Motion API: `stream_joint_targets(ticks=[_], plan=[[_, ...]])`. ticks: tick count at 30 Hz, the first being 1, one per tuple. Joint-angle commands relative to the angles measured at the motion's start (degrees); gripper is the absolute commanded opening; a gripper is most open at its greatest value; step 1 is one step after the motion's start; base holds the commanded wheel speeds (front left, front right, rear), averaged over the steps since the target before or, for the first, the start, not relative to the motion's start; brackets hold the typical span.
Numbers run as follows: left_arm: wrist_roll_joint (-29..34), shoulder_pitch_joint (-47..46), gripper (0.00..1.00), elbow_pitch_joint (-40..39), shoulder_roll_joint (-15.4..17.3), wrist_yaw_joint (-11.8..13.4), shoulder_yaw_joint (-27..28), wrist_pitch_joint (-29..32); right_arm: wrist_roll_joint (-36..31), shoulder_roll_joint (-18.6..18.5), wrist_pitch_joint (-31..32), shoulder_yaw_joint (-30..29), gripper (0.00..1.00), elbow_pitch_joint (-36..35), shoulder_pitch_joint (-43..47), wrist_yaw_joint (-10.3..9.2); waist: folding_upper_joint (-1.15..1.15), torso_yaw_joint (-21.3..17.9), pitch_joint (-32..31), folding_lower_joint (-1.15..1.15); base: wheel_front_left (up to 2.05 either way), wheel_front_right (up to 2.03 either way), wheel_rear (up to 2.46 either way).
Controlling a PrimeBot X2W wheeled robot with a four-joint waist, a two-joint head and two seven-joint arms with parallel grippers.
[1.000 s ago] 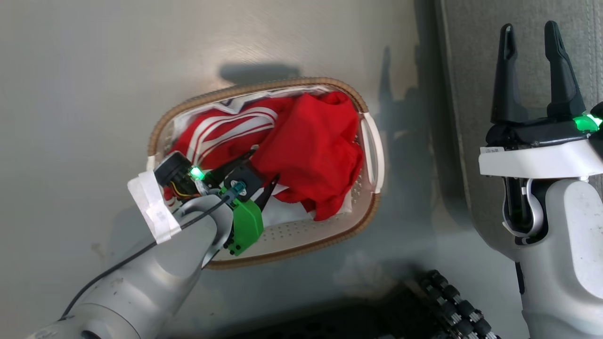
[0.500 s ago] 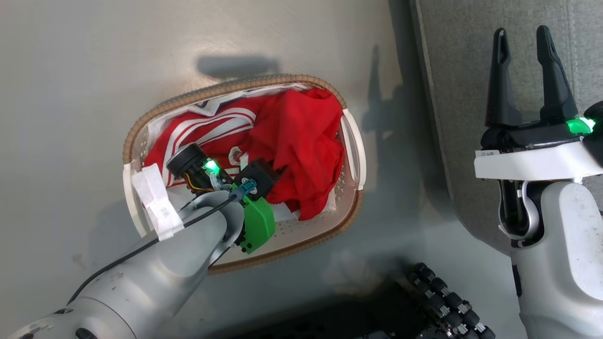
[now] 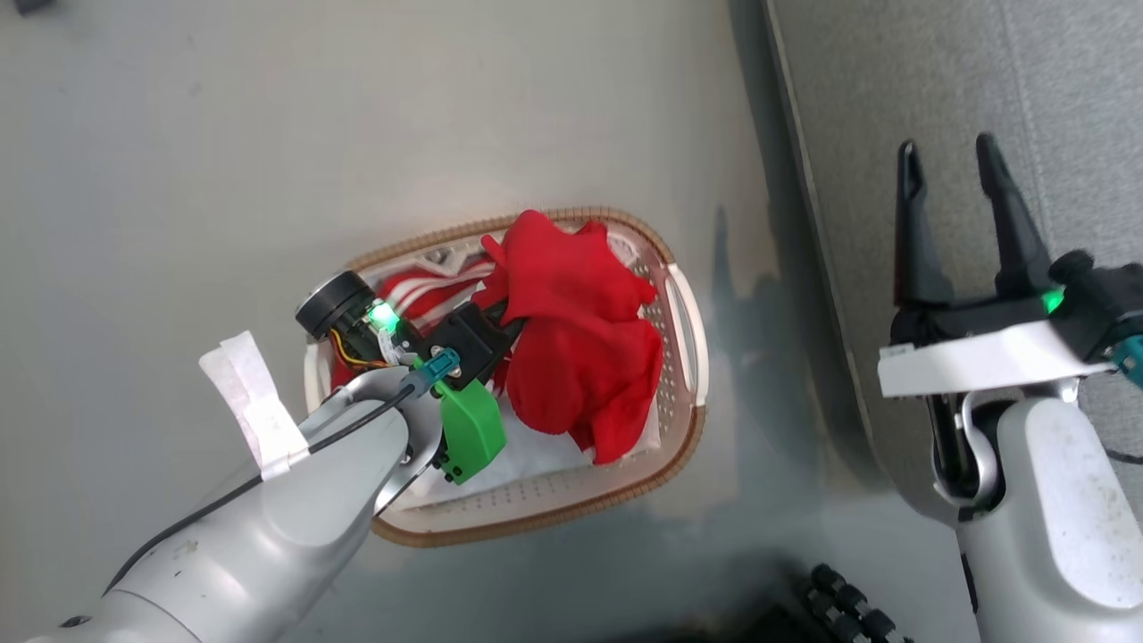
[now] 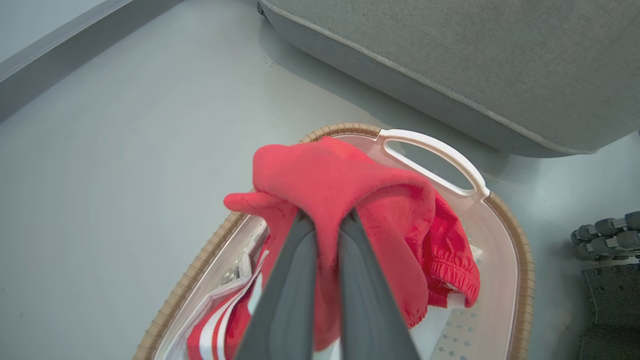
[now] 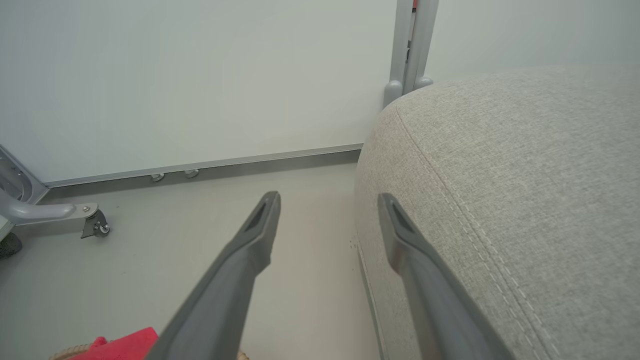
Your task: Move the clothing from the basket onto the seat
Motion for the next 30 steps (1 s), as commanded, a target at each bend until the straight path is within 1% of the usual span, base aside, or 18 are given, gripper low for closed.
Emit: stream_joint_targets(ticks=[1,5,12,17,19,23,30], plan=[[1.04,0.88,0.00,-0.80,0.69,-0.19,0.49,0.00,-0.79,-0.23,-0.12,0.03,1.00,0.56,1.60,-0.04,0.69,2.25,-7.10,0.00,0.00,0.00,0.00],[1.58,1.24,0.00,-2.84,2.01,-0.19,1.63,0.00,-1.82,-0.23,-0.12,0.06,1.00,1.89,4.60,-0.04,0.69,2.95,-13.39,0.00,0.00,0.00,0.00],[3.62,-1.01,0.00,-5.17,4.46,-0.18,5.09,-0.01,-3.08,-0.24,-0.12,0.59,1.00,3.52,10.26,-0.04,0.69,3.10,-23.23,0.00,0.00,0.00,0.00],[3.52,-3.57,0.00,-6.15,6.33,-0.18,6.36,-0.02,-3.65,-0.23,-0.12,0.90,1.00,4.19,13.84,-0.04,0.69,3.00,-28.16,0.00,0.00,0.00,0.00],[3.75,-5.14,0.00,-6.12,6.92,0.25,7.56,-0.02,-3.87,-0.23,-0.12,1.12,1.00,4.39,14.91,-0.04,0.69,2.92,-29.71,0.00,0.00,0.00,0.00],[3.86,-8.11,0.00,-5.44,7.24,0.93,9.38,-0.02,-4.17,-0.23,-0.12,1.61,1.00,4.24,16.33,-0.04,0.69,2.89,-32.21,0.00,0.00,0.00,0.00],[3.60,-13.91,0.00,-3.07,5.58,0.60,9.49,2.22,-4.47,-0.21,-0.12,4.48,1.00,3.78,15.69,-0.04,0.69,3.06,-35.09,0.00,0.00,0.00,0.00]])
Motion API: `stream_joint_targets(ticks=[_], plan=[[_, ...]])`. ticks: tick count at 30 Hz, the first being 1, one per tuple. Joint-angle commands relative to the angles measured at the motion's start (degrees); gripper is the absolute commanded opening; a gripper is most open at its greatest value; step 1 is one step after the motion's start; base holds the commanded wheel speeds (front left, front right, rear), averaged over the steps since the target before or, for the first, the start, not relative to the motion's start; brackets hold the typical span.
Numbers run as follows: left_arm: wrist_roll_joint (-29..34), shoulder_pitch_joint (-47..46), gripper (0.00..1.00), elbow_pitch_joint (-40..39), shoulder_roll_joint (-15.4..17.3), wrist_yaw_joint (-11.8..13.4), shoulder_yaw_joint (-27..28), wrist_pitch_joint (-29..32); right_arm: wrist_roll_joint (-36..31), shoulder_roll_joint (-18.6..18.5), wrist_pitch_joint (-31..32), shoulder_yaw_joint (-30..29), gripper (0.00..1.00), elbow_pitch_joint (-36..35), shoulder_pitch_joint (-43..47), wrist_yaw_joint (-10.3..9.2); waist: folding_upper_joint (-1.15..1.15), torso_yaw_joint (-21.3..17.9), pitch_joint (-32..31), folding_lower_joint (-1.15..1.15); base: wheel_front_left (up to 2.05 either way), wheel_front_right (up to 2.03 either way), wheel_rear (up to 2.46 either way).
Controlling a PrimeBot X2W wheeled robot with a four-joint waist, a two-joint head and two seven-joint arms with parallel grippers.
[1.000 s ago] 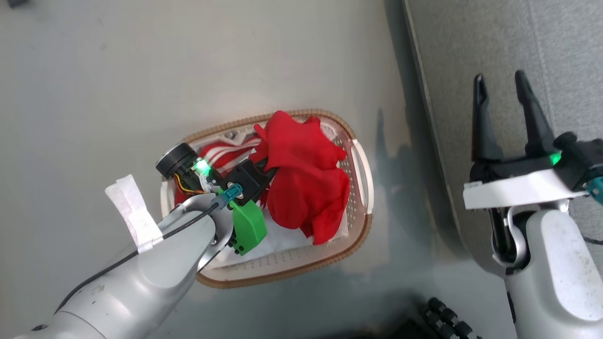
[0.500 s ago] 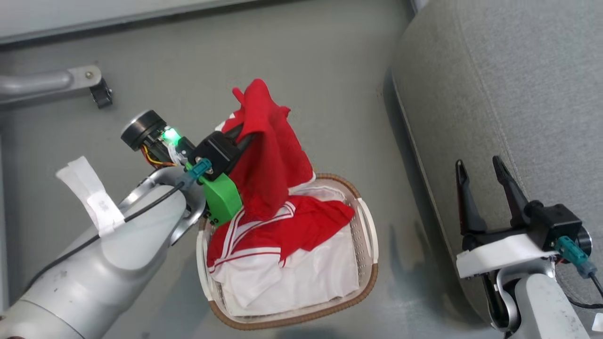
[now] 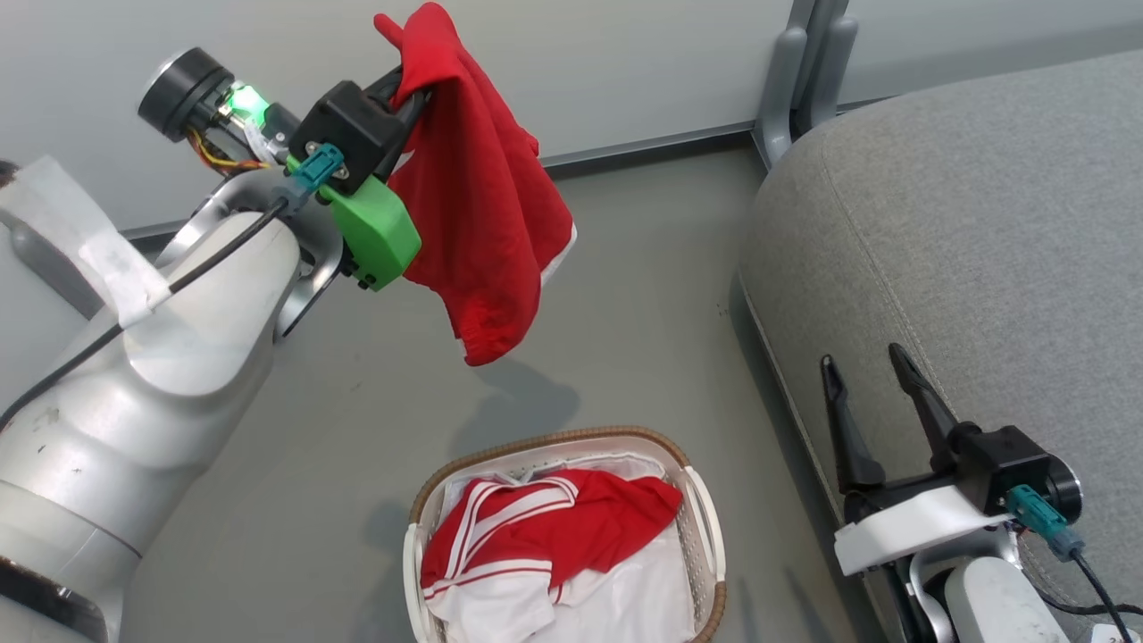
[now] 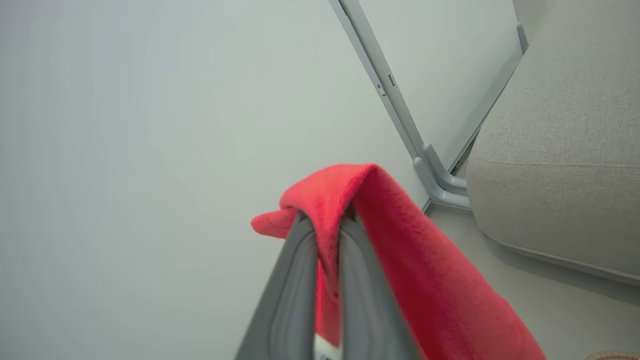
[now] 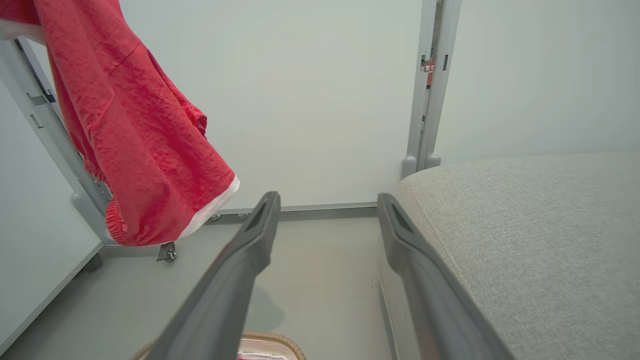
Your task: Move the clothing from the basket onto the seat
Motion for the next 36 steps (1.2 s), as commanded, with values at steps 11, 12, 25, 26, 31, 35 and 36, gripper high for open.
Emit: stream_joint_targets(ticks=[11,12,25,26,31,35,36], plan=[[-1.10,-5.75,0.00,2.34,-4.95,0.65,-0.39,4.70,2.10,-0.22,-0.12,13.44,1.00,0.39,-7.90,-0.05,0.69,1.21,-5.63,0.01,0.00,0.00,0.00],[-1.19,-5.87,0.00,2.24,-5.37,0.60,-0.57,4.91,2.33,-0.22,-0.12,14.23,1.00,0.66,-8.86,-0.05,0.69,1.41,-5.74,0.01,0.00,0.00,0.00],[-1.21,-7.89,0.00,-1.57,-9.63,0.05,-3.55,6.55,-0.44,-0.23,-0.12,19.49,1.00,11.34,-23.06,-0.05,0.69,6.38,-6.54,0.01,0.00,0.00,0.00],[-1.18,-7.93,0.00,-1.88,-9.83,0.05,-3.71,6.47,-0.48,-0.19,-0.12,19.55,1.00,12.54,-23.74,-0.05,0.69,6.74,-6.55,0.01,0.00,0.00,0.00],[-1.35,-7.28,0.00,-3.59,-10.64,-0.10,-4.67,5.82,-0.01,-0.20,-0.12,20.74,1.00,17.60,-26.02,-0.05,0.69,8.15,-6.67,0.01,0.00,0.00,0.00],[-1.83,-6.28,0.00,-5.30,-10.91,-0.02,-4.98,5.38,1.47,-0.20,-0.12,22.95,0.42,21.25,-27.22,-0.05,0.69,8.89,-6.76,0.01,0.00,0.00,0.00],[-1.95,-6.06,0.00,-5.65,-10.82,0.14,-5.00,5.42,1.70,-0.20,-0.12,23.14,0.05,21.59,-27.65,-0.05,0.69,8.97,-6.75,0.01,0.00,0.00,0.00]])
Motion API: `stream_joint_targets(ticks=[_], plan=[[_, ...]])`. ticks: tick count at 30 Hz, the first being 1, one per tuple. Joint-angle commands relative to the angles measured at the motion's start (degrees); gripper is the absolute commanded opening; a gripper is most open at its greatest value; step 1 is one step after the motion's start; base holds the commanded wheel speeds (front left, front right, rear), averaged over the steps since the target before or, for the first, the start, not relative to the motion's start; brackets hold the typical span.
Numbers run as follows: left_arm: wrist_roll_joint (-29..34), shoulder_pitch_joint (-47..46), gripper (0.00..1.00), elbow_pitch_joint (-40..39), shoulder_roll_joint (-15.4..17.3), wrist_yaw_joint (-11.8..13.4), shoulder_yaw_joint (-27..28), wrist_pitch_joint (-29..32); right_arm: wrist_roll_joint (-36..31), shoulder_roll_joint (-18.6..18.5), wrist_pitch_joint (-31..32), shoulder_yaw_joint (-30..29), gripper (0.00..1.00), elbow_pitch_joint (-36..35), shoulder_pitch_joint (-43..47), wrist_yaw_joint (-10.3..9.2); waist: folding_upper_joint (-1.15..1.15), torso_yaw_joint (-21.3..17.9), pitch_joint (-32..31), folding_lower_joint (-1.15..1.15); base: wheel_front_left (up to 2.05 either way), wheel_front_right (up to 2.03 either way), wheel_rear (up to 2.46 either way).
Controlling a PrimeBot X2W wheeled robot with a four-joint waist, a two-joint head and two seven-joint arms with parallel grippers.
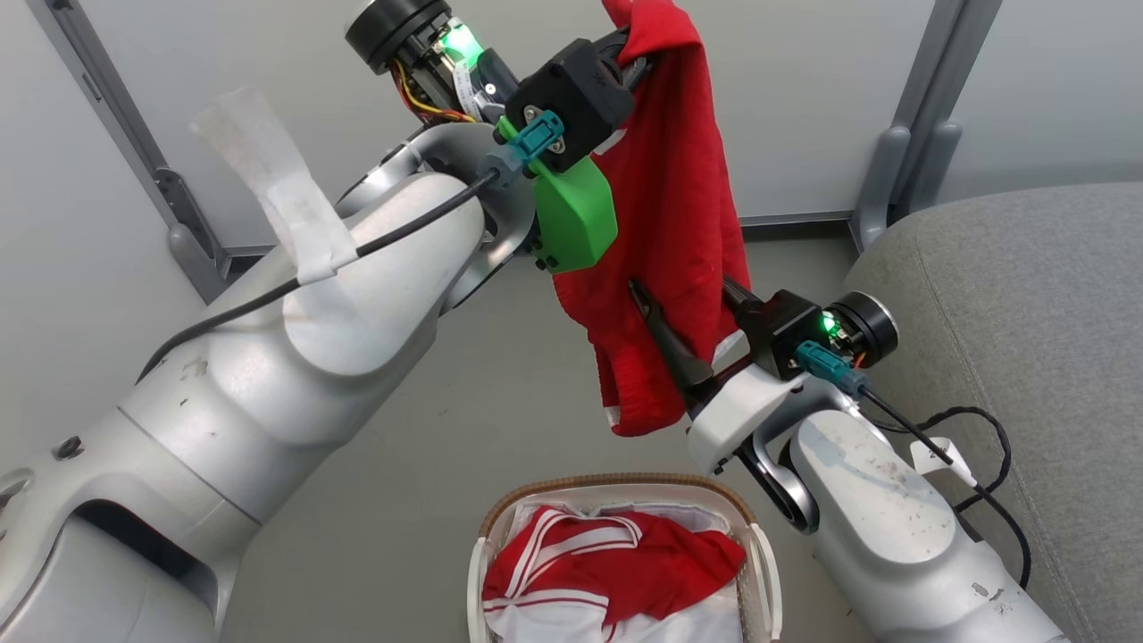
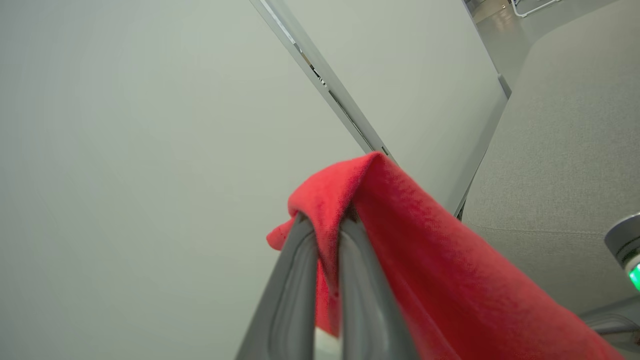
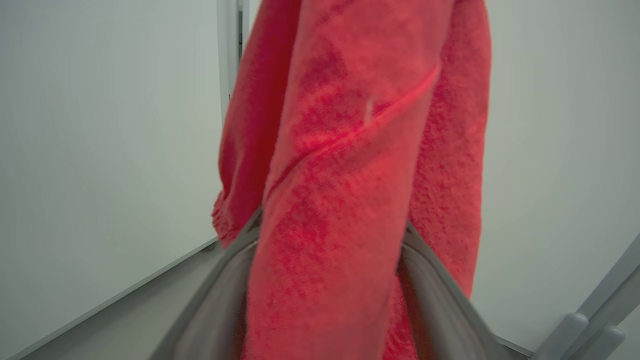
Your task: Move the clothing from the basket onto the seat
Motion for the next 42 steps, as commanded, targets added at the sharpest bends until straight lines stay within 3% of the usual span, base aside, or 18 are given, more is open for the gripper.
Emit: stream_joint_targets(ticks=[1,7,8,10,11,12,20,29,42], plan=[[-0.58,0.99,0.00,-0.45,-0.01,0.26,-0.03,-0.23,0.39,-0.21,-0.12,0.11,0.00,0.21,-1.14,-0.06,0.68,0.18,-0.01,0.00,0.00,0.00,0.00],[-1.86,3.64,0.00,-1.86,2.11,1.31,0.60,-0.89,0.63,-0.22,-0.12,-0.89,0.00,-0.44,-1.46,-0.06,0.68,-0.33,0.31,0.00,0.00,0.00,0.00],[-2.16,4.23,0.19,-1.84,2.37,1.50,0.85,-1.21,0.49,-0.22,-0.12,-1.24,0.00,-0.68,-1.48,-0.06,0.68,-0.48,0.37,0.00,0.00,0.00,0.00],[-2.64,5.72,0.44,-1.67,3.22,2.06,1.24,-1.97,0.19,-0.22,-0.12,-2.00,0.00,-1.10,-1.46,-0.06,0.68,-0.85,0.46,0.00,0.00,0.00,0.00],[-3.16,6.67,0.82,-1.49,3.67,2.31,1.43,-2.35,0.07,-0.23,-0.12,-2.59,0.00,-1.30,-1.42,-0.06,0.68,-1.05,0.50,0.00,0.00,0.00,0.00],[-3.58,7.50,1.00,-1.35,3.95,2.46,1.58,-2.62,-0.02,-0.22,-0.12,-3.09,0.00,-1.47,-1.35,-0.06,0.68,-1.19,0.52,0.00,0.00,0.00,0.00],[-7.38,16.39,1.00,0.62,5.72,3.82,2.88,-5.68,-1.44,-0.20,-0.12,-8.76,0.00,-1.94,0.02,-0.06,0.68,-2.01,0.82,0.00,0.00,0.00,0.00],[-9.99,26.77,1.00,2.12,4.65,5.11,4.79,-7.67,-4.04,-0.20,-0.12,-13.41,0.00,-1.86,2.16,-0.06,0.68,-2.61,1.04,0.00,0.00,0.00,0.00],[-5.51,38.78,1.00,-3.16,1.88,4.87,12.51,-7.68,-5.67,-0.23,-0.12,-16.28,0.00,-2.55,5.51,-0.06,0.68,-5.69,1.86,0.00,0.00,0.00,0.00]])
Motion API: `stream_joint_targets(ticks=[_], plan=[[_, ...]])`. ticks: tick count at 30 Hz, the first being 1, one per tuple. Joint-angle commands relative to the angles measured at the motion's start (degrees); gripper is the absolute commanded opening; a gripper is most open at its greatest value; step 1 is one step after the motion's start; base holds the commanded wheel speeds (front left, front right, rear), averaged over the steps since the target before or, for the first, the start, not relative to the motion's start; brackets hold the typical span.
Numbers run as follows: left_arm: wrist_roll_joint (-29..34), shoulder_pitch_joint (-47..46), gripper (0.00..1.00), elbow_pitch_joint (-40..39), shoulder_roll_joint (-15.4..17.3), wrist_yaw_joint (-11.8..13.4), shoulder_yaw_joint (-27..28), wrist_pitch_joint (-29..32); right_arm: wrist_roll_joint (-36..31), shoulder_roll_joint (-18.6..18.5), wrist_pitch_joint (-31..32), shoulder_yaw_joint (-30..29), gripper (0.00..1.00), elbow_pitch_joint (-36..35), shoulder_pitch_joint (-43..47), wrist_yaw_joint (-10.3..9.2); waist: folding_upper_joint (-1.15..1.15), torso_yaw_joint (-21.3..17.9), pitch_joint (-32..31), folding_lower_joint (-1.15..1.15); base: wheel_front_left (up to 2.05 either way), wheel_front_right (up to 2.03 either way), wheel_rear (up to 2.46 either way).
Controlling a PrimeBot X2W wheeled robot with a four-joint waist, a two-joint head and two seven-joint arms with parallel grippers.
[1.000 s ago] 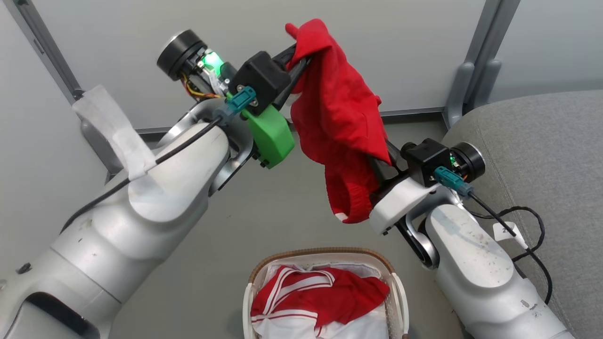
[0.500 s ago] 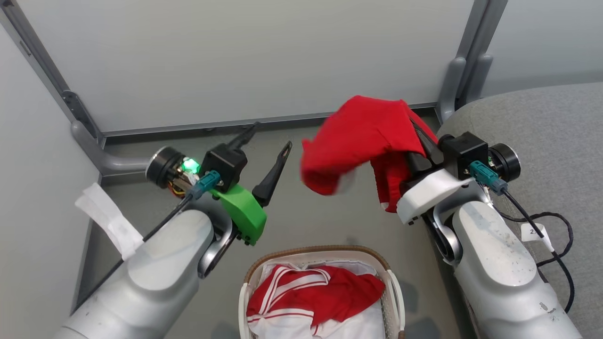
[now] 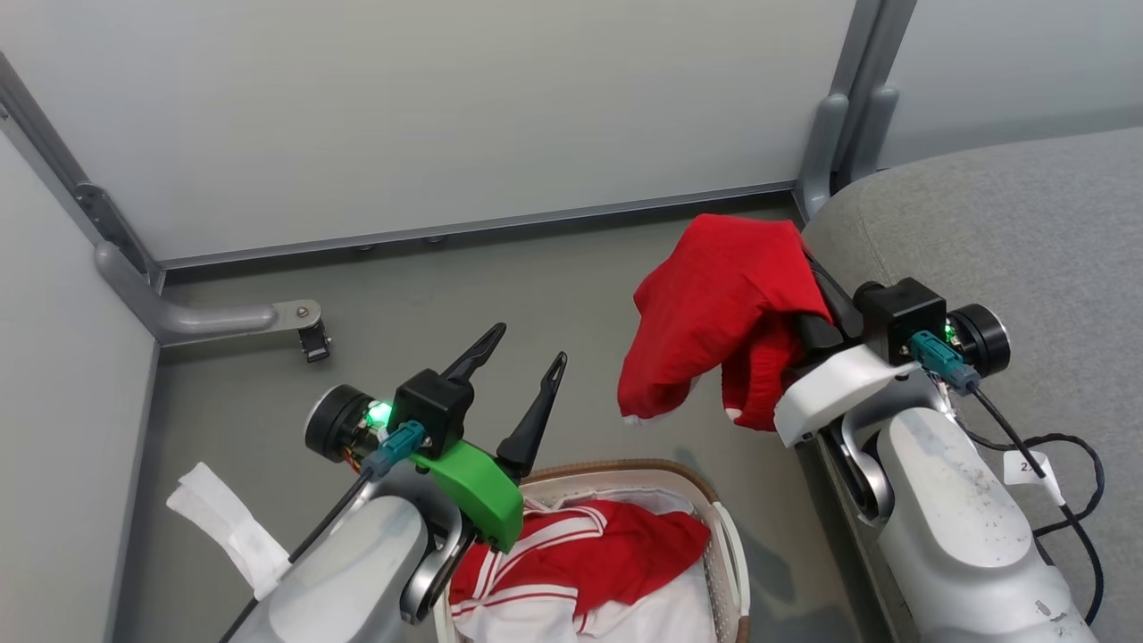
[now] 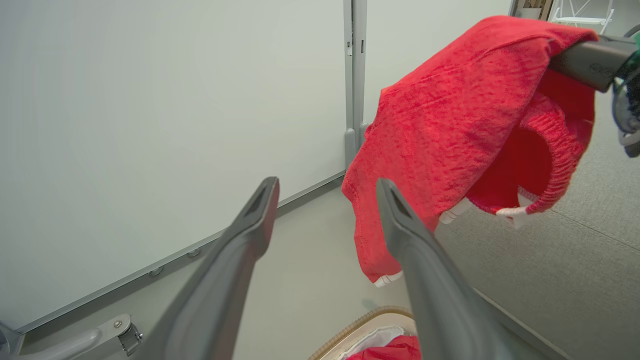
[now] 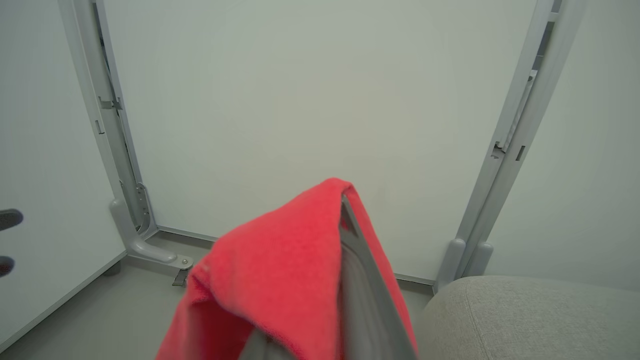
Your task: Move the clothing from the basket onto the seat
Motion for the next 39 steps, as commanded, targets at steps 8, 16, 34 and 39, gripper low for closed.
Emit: stream_joint_targets(ticks=[8,16,34,39], plan=[[4.05,3.48,1.00,-1.52,-1.68,-2.16,4.08,-0.01,-1.60,-0.27,-0.13,-2.57,0.00,-0.74,1.44,-0.06,0.69,-6.71,2.15,0.00,0.00,0.00,0.00],[7.14,2.09,1.00,-1.79,-3.07,-3.65,6.10,-0.02,-4.25,-0.23,-0.13,-7.18,0.00,-2.52,2.10,-0.07,0.69,-16.07,5.99,0.00,0.00,0.00,0.00],[12.22,-2.38,1.00,1.11,-4.20,-5.65,4.41,-0.02,-4.52,-0.18,-0.12,-13.39,0.00,-5.01,1.23,-0.06,0.69,-24.40,14.70,0.00,0.00,0.00,0.00],[12.76,-4.75,1.00,1.37,-4.03,-5.90,3.75,-0.02,-8.40,-0.23,-0.13,-14.32,0.00,-4.68,-2.83,-0.06,0.69,-22.11,18.47,0.00,0.00,0.00,0.00]])
